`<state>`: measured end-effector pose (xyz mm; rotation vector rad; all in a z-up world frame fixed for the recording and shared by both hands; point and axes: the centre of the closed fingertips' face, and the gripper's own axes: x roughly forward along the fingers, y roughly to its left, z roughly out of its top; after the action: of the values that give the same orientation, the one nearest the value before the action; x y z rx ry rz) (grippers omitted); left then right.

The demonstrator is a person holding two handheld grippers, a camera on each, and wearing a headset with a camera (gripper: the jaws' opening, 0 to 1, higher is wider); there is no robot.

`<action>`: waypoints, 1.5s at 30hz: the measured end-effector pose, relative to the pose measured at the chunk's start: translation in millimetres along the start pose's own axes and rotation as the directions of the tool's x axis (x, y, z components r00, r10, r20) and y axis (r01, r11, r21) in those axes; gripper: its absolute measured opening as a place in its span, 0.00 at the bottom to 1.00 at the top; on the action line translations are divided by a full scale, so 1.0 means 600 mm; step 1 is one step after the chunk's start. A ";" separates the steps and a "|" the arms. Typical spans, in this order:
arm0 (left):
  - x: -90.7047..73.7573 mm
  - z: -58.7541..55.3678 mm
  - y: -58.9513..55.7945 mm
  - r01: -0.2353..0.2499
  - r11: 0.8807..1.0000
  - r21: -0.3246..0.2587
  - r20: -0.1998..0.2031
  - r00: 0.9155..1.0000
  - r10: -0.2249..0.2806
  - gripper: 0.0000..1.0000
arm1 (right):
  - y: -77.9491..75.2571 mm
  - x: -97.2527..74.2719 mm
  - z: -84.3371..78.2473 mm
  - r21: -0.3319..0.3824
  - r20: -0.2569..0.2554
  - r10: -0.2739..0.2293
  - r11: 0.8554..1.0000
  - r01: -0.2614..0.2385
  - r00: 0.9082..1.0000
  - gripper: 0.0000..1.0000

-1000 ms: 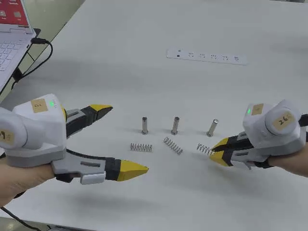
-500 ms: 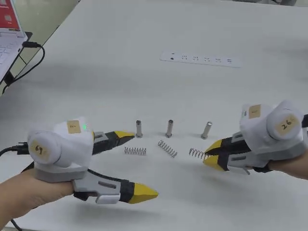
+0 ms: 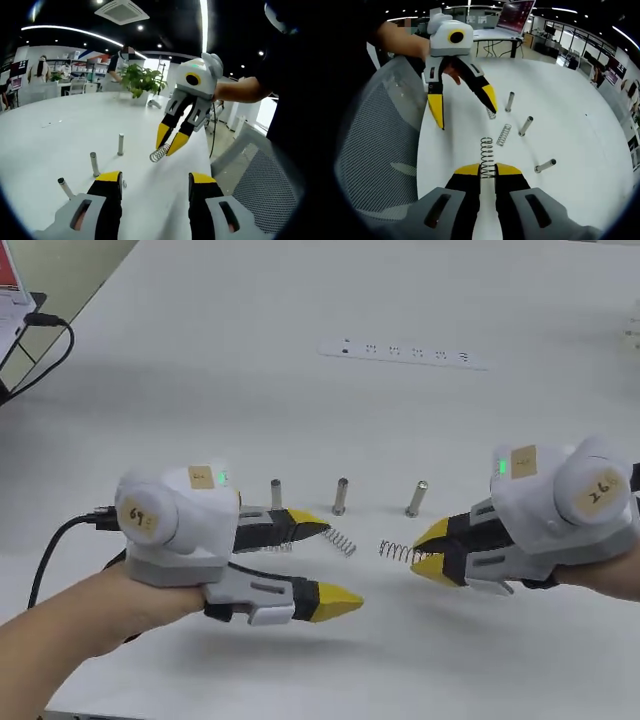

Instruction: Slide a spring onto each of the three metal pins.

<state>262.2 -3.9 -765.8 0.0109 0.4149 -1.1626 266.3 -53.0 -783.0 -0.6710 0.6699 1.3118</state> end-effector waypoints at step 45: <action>0.053 0.027 -0.031 0.087 0.996 0.011 0.036 0.996 -0.087 0.06 | 0.018 -0.013 0.039 -0.099 0.074 0.059 0.994 -0.052 0.995 0.08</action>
<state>261.3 -43.3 -757.5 -0.0208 0.3804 -1.2487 255.8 -38.6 -762.9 -0.6809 0.5689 1.4218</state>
